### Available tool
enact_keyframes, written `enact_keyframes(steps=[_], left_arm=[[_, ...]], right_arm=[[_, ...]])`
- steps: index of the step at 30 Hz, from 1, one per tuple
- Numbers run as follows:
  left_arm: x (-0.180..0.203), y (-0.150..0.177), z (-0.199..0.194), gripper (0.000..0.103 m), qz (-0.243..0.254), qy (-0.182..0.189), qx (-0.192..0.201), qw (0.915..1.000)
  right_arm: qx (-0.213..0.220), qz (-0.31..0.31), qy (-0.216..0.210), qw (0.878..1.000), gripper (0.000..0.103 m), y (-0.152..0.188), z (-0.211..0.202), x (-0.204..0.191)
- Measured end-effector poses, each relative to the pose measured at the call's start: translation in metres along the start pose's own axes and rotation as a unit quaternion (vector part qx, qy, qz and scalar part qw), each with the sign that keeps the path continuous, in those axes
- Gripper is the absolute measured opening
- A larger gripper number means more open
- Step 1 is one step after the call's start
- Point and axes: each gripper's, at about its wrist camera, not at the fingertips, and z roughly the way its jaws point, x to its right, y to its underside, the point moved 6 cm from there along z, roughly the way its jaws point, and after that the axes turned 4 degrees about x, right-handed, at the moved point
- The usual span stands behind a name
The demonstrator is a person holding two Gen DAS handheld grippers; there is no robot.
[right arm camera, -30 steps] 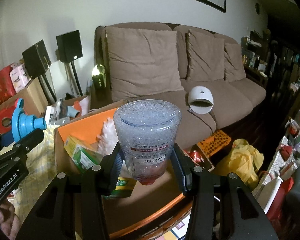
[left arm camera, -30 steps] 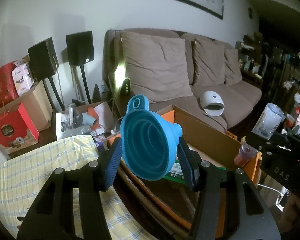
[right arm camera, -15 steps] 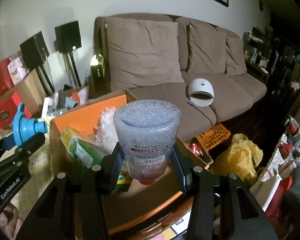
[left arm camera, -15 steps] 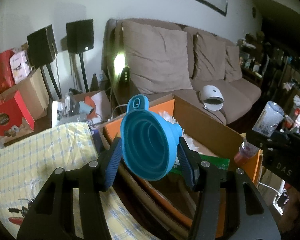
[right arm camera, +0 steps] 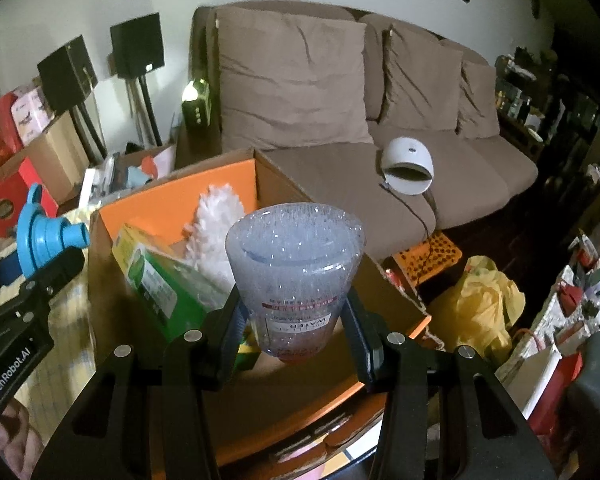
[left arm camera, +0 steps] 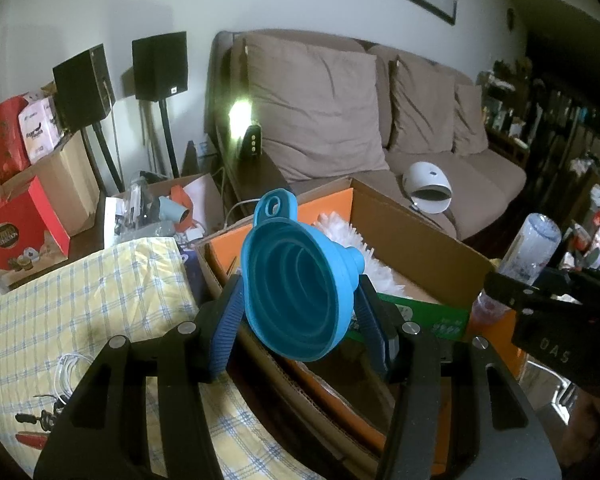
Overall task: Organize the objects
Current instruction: 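Lower the bottle into the box and open the right tool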
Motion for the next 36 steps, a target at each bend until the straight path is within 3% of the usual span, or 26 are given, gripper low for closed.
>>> enact_keyframes(steps=[13, 19, 36], left_arm=[[0.009, 0.006, 0.005, 0.052, 0.002, 0.009, -0.008, 0.9999], [0.012, 0.004, 0.006, 0.052, 0.006, 0.007, -0.007, 0.9999], [0.023, 0.0, 0.012, 0.052, 0.019, 0.015, -0.014, 0.9996]], right_arm=[[-0.009, -0.009, 0.002, 1.0, 0.047, 0.005, 0.004, 0.0], [-0.012, -0.009, -0.007, 1.0, 0.035, 0.005, 0.003, -0.001], [-0.008, -0.002, 0.002, 1.0, 0.035, 0.002, 0.002, 0.007]])
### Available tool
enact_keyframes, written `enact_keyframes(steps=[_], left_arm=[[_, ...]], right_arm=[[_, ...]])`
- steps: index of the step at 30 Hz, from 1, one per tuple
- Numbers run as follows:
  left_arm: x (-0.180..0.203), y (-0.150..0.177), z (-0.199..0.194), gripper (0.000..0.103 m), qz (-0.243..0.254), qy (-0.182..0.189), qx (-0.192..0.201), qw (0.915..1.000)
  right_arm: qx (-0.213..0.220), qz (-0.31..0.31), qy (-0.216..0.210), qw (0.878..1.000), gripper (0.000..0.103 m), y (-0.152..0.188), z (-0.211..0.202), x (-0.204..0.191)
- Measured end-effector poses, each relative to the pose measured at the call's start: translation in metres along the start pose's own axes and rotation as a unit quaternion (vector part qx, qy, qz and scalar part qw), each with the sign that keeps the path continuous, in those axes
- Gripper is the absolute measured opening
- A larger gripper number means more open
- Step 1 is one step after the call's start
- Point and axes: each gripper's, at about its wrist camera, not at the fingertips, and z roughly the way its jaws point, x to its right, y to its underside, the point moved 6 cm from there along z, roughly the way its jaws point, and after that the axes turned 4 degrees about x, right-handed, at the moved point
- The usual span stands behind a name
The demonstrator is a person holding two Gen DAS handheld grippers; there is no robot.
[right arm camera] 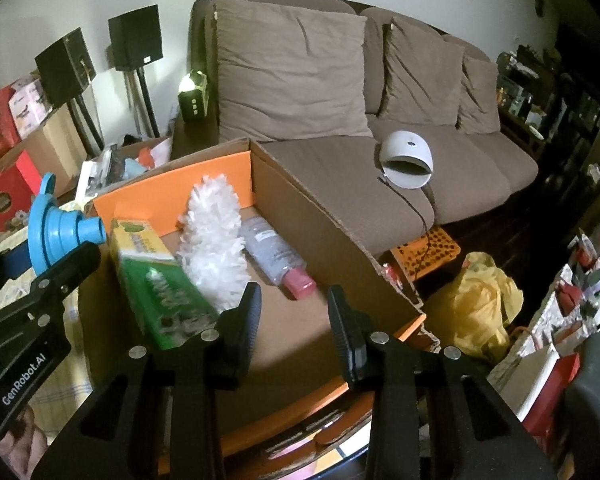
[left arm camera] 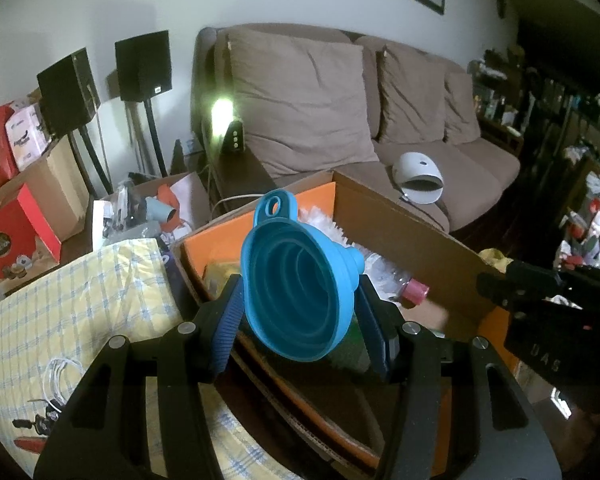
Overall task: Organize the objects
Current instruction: 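Move the left tool with the blue funnel over the orange-lined box, then open the left tool to drop the blue funnel into the box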
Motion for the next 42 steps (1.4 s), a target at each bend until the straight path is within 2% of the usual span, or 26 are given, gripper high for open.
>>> enact_keyframes(steps=[10, 15, 17, 21, 27, 29, 31, 32, 34, 35, 36, 37, 42], left_arm=[[0.01, -0.007, 0.005, 0.053, 0.017, 0.016, -0.008, 0.9997], [0.017, -0.014, 0.019, 0.054, 0.058, -0.003, -0.012, 0.9983], [0.017, -0.017, 0.026, 0.054, 0.056, -0.01, -0.02, 0.9981], [0.025, -0.017, 0.032, 0.054, 0.059, 0.006, -0.033, 0.9977], [0.04, -0.013, 0.036, 0.055, 0.054, 0.055, -0.053, 0.9956], [0.044, -0.012, 0.036, 0.055, 0.037, 0.096, -0.069, 0.9923], [0.047, -0.008, 0.036, 0.055, -0.022, 0.195, -0.108, 0.9745], [0.047, -0.007, 0.034, 0.055, -0.04, 0.216, -0.119, 0.9682], [0.046, -0.009, 0.034, 0.056, -0.001, 0.159, -0.105, 0.9817], [0.047, -0.01, 0.033, 0.057, 0.022, 0.133, -0.097, 0.9861], [0.049, -0.01, 0.032, 0.062, 0.045, 0.109, -0.091, 0.9888], [0.052, -0.009, 0.031, 0.073, 0.057, 0.105, -0.093, 0.9885], [0.054, -0.008, 0.022, 0.074, 0.076, 0.084, -0.07, 0.9911]], right_arm=[[0.007, 0.016, 0.01, 1.0, 0.035, -0.001, -0.004, 0.015], [0.014, 0.02, 0.005, 1.0, 0.035, -0.003, -0.011, 0.017], [0.018, 0.019, 0.005, 1.0, 0.035, -0.004, -0.014, 0.017], [0.022, 0.021, 0.003, 1.0, 0.036, -0.005, -0.017, 0.019], [0.025, 0.03, -0.006, 0.999, 0.037, -0.006, -0.02, 0.023], [0.028, 0.032, -0.006, 0.999, 0.039, -0.007, -0.022, 0.024], [0.033, 0.035, -0.016, 0.999, 0.042, -0.008, -0.025, 0.024], [0.034, 0.038, -0.02, 0.999, 0.042, -0.008, -0.025, 0.025], [0.035, 0.04, -0.022, 0.998, 0.042, -0.008, -0.026, 0.025], [0.034, 0.038, -0.019, 0.998, 0.042, -0.009, -0.027, 0.025], [0.035, 0.038, -0.019, 0.999, 0.042, -0.009, -0.027, 0.025], [0.035, 0.038, -0.019, 0.998, 0.042, -0.01, -0.028, 0.024], [0.036, 0.037, -0.018, 0.998, 0.042, -0.01, -0.029, 0.024]])
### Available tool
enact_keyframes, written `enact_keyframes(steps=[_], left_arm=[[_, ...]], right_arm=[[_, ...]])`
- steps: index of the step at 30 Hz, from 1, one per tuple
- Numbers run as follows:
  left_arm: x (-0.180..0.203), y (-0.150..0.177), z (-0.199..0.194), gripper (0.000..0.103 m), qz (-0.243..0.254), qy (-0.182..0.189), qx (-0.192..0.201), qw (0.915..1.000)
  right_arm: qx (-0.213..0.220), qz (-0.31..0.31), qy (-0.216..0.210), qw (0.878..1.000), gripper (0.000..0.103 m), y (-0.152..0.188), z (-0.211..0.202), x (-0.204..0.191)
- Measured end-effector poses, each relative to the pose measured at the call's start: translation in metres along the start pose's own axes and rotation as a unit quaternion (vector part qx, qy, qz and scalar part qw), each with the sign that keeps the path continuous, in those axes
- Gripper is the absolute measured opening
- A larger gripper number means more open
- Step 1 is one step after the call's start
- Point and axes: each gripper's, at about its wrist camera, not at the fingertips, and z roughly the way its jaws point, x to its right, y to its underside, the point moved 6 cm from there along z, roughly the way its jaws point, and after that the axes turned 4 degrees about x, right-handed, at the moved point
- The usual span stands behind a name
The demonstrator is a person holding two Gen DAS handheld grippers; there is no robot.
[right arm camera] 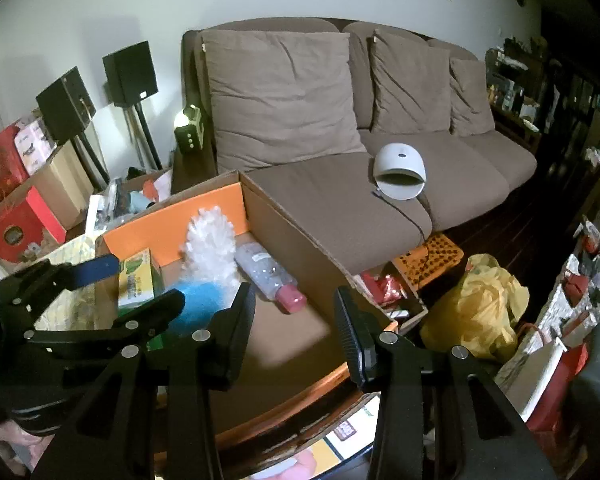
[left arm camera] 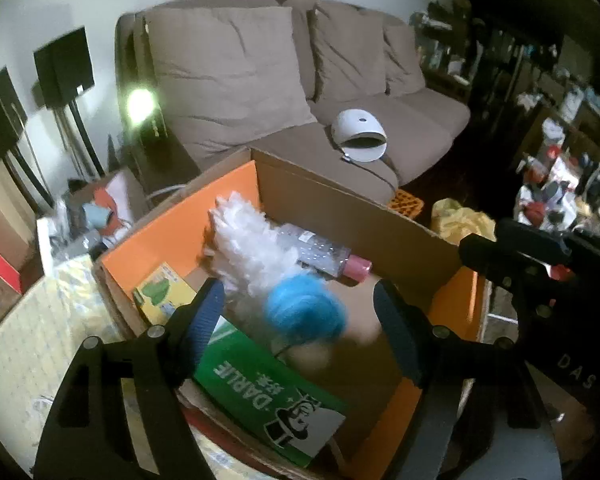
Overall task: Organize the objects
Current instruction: 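Open the left tool to drop the blue funnel into the box, then withdraw both tools from the box toward the checkered tablecloth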
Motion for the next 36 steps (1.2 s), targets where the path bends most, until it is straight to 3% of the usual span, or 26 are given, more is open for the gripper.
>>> enact_keyframes(steps=[6, 9, 17, 20, 27, 36], left_arm=[[0.002, 0.005, -0.007, 0.08, 0.012, -0.023, 0.013, 0.9996], [-0.006, 0.007, -0.012, 0.08, 0.023, -0.052, 0.026, 0.9981], [-0.045, 0.01, -0.037, 0.081, -0.001, -0.108, 0.05, 0.9929], [-0.06, 0.01, -0.05, 0.082, -0.017, -0.12, 0.062, 0.9907], [-0.08, 0.013, -0.071, 0.09, -0.018, -0.148, 0.081, 0.9855], [-0.111, 0.028, -0.091, 0.091, -0.044, -0.178, 0.087, 0.9792]], right_arm=[[-0.001, -0.003, -0.001, 1.0, 0.042, 0.001, 0.001, -0.003], [-0.001, -0.006, -0.002, 1.0, 0.042, 0.001, 0.0, -0.005], [0.006, -0.008, -0.005, 1.0, 0.044, 0.0, -0.005, -0.006], [0.006, -0.005, -0.031, 0.999, 0.044, -0.001, -0.009, -0.014], [0.027, -0.014, -0.054, 0.998, 0.053, -0.007, -0.026, -0.034], [0.042, -0.038, -0.059, 0.997, 0.068, -0.012, -0.033, -0.057]])
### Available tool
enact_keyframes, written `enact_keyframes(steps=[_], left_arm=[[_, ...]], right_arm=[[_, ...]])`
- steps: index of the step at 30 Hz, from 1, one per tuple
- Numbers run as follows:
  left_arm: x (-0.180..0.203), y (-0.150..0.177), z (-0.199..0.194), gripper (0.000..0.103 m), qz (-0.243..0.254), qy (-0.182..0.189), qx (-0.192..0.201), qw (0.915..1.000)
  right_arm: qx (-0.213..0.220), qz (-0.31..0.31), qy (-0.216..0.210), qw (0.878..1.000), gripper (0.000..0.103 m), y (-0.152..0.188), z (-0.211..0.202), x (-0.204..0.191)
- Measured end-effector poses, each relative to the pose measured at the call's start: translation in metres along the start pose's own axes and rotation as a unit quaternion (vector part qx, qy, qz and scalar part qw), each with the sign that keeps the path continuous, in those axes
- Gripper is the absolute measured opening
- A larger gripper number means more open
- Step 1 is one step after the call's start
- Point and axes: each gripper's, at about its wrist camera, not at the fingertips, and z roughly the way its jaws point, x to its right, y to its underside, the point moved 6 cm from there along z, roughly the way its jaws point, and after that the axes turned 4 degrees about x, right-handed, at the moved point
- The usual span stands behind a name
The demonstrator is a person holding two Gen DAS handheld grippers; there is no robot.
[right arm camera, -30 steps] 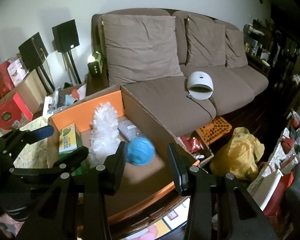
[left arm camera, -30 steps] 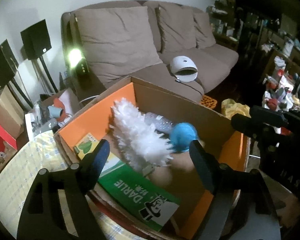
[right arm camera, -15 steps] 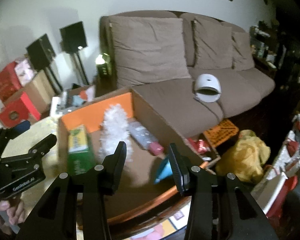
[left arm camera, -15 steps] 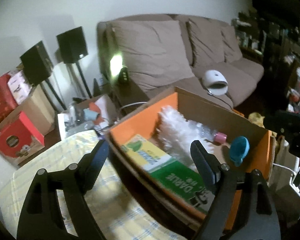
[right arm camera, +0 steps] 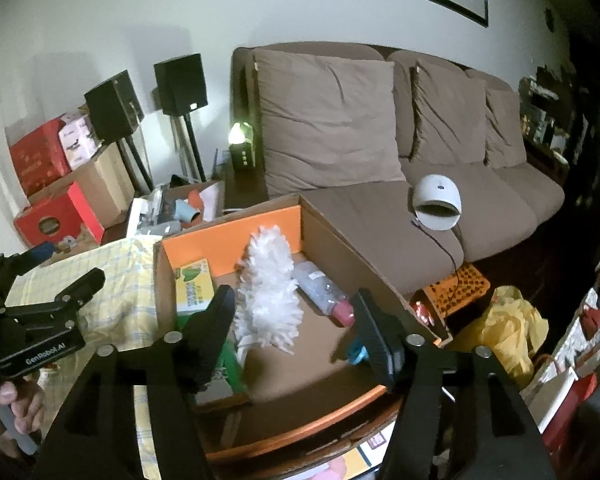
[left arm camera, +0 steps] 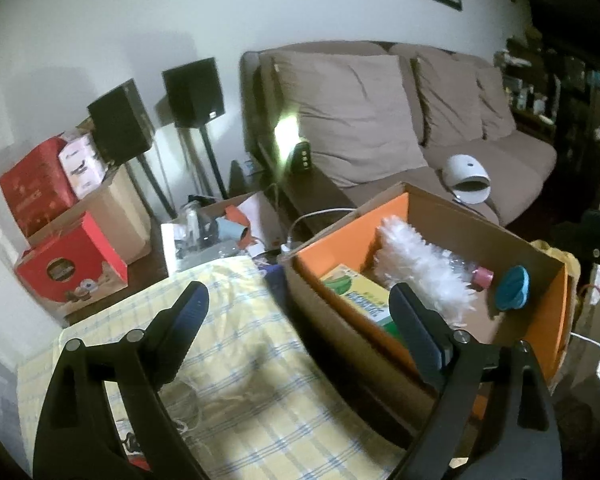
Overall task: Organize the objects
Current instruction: 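Withdraw both tools from the box toward the checkered tablecloth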
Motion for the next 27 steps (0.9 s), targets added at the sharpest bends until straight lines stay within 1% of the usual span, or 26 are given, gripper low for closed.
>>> enact_keyframes(steps=[3, 5, 6, 8, 9, 11, 12, 13, 14, 16, 18, 19, 20, 21, 24, 27], left_arm=[[-0.011, 0.001, -0.006, 0.093, -0.015, -0.001, 0.005, 0.9999], [-0.017, 0.002, -0.01, 0.096, -0.015, -0.008, 0.008, 0.9998], [-0.021, 0.004, -0.013, 0.098, -0.008, -0.02, 0.006, 0.9997], [-0.029, 0.009, -0.02, 0.098, 0.005, -0.053, 0.011, 0.9985], [-0.032, 0.01, -0.023, 0.098, 0.008, -0.063, 0.013, 0.9979], [-0.037, 0.015, -0.029, 0.098, 0.011, -0.075, 0.014, 0.9971], [-0.039, 0.017, -0.031, 0.098, 0.011, -0.075, 0.013, 0.997], [-0.042, 0.019, -0.033, 0.098, 0.008, -0.073, 0.013, 0.9972], [-0.046, 0.022, -0.035, 0.098, 0.003, -0.07, 0.012, 0.9975], [-0.053, 0.027, -0.038, 0.098, -0.02, -0.052, 0.009, 0.9984], [-0.059, 0.031, -0.041, 0.098, -0.045, -0.021, 0.005, 0.9987], [-0.062, 0.031, -0.042, 0.102, -0.059, -0.003, 0.003, 0.9982], [-0.064, 0.031, -0.043, 0.103, -0.066, 0.002, 0.002, 0.9978], [-0.067, 0.031, -0.045, 0.103, -0.076, 0.007, 0.005, 0.9971], [-0.072, 0.028, -0.05, 0.103, -0.088, 0.001, 0.012, 0.996], [-0.076, 0.027, -0.049, 0.103, -0.111, 0.005, 0.0, 0.9938]], right_arm=[[0.006, -0.009, -0.004, 1.0, 0.075, -0.002, -0.002, -0.008], [0.012, -0.015, -0.007, 1.0, 0.081, -0.003, -0.003, -0.014], [0.013, -0.017, -0.009, 1.0, 0.084, -0.003, -0.004, -0.016], [0.02, -0.023, -0.015, 0.999, 0.086, -0.005, -0.004, -0.022], [0.023, -0.024, -0.017, 0.999, 0.088, -0.006, -0.004, -0.025], [0.03, -0.025, -0.019, 0.999, 0.092, -0.007, -0.005, -0.029], [0.034, -0.025, -0.018, 0.999, 0.097, -0.008, -0.005, -0.032], [0.036, -0.025, -0.017, 0.999, 0.103, -0.008, -0.006, -0.034], [0.043, -0.025, -0.014, 0.999, 0.102, -0.01, -0.008, -0.036], [0.058, -0.029, -0.012, 0.998, 0.102, -0.012, -0.012, -0.04], [0.08, -0.044, -0.008, 0.996, 0.102, -0.015, -0.019, -0.047], [0.086, -0.05, -0.005, 0.995, 0.102, -0.016, -0.021, -0.051], [0.093, -0.055, -0.002, 0.994, 0.102, -0.017, -0.023, -0.054], [0.1, -0.058, 0.0, 0.993, 0.102, -0.019, -0.026, -0.057], [0.116, -0.056, -0.002, 0.992, 0.102, -0.023, -0.032, -0.064], [0.118, -0.051, -0.007, 0.992, 0.102, -0.024, -0.032, -0.069]])
